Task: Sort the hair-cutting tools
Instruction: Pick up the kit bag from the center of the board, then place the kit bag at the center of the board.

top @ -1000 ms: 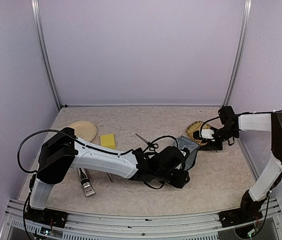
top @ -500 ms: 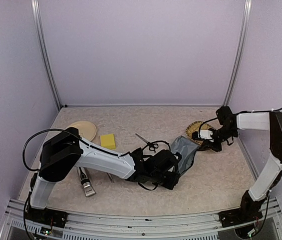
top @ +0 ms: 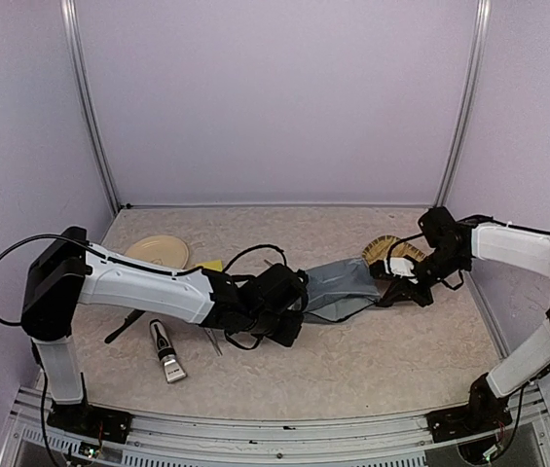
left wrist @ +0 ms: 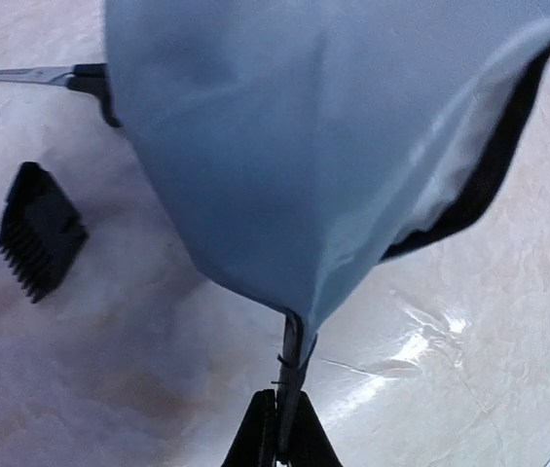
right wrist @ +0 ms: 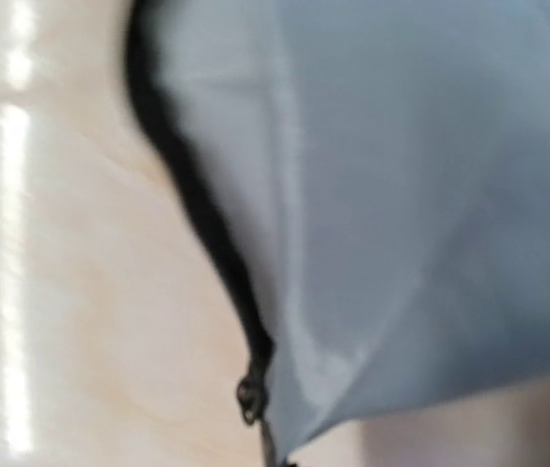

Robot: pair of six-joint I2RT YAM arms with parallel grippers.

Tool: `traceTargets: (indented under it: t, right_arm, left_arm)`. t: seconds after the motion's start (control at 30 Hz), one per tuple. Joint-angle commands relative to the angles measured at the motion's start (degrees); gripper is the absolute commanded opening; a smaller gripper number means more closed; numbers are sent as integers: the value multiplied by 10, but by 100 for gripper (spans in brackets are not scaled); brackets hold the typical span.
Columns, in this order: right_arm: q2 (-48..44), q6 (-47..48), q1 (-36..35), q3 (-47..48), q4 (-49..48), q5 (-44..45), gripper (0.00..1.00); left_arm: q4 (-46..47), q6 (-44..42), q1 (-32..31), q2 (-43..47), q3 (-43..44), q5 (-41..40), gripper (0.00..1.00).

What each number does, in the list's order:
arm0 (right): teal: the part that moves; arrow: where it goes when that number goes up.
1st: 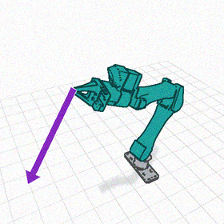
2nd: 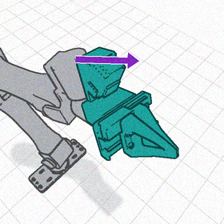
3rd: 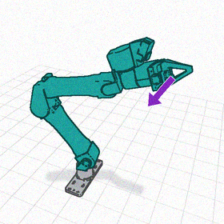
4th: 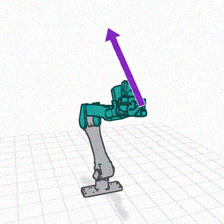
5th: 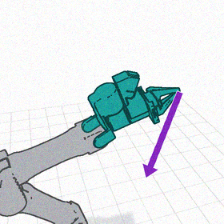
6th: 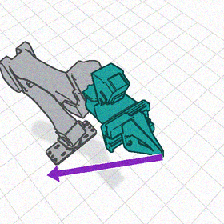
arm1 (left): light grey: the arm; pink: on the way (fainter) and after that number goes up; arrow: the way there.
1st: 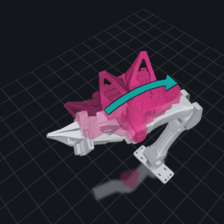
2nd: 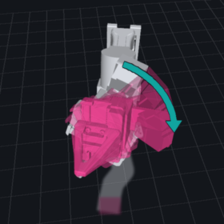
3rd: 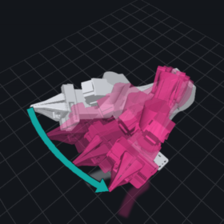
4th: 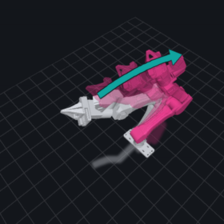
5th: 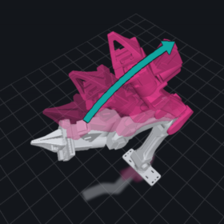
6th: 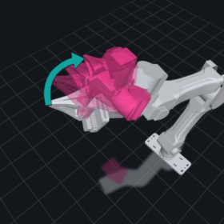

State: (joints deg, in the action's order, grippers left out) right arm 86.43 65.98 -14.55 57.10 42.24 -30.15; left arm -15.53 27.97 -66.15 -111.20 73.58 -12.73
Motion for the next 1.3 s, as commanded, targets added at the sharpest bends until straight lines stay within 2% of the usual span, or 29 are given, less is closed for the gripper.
traceTargets:
  t: [0.0,0.13,0.33,0.4,0.53,0.7,0.83,0.9,1.07,1.27]
  right_arm:
    - [-30,-37,-35,-44,30,-69,0]
    - [-15,-53,-40,-58,20,-95,0]
    - [5,-113,-40,-51,-11,-137,0]
    - [4,-127,-40,-53,-19,-139,0]
    - [-1,-141,-40,-69,-39,-134,0]
    - [-2,-137,-40,-78,-50,-116,0]
    - [-11,-135,-41,-85,-59,-104,0]
    - [-18,-131,-42,-91,-62,-103,2]
    - [-27,-123,-43,-103,-66,-96,4]
    - [-31,-114,-43,-108,-65,-97,4]
  left_arm:
    - [-63,-6,23,23,-12,-34,0]
    - [-123,-4,25,21,13,-57,15]
    - [-222,4,25,36,48,-83,17]
    - [-253,30,19,62,48,-87,28]
    - [-317,132,7,137,27,-93,52]
    - [-388,289,12,240,-45,-73,66]
    - [-391,418,15,305,-130,-45,71]
    - [-390,482,13,328,-175,-33,85]
    - [-385,572,14,359,-226,-21,84]
    - [-368,586,46,381,-262,-19,83]
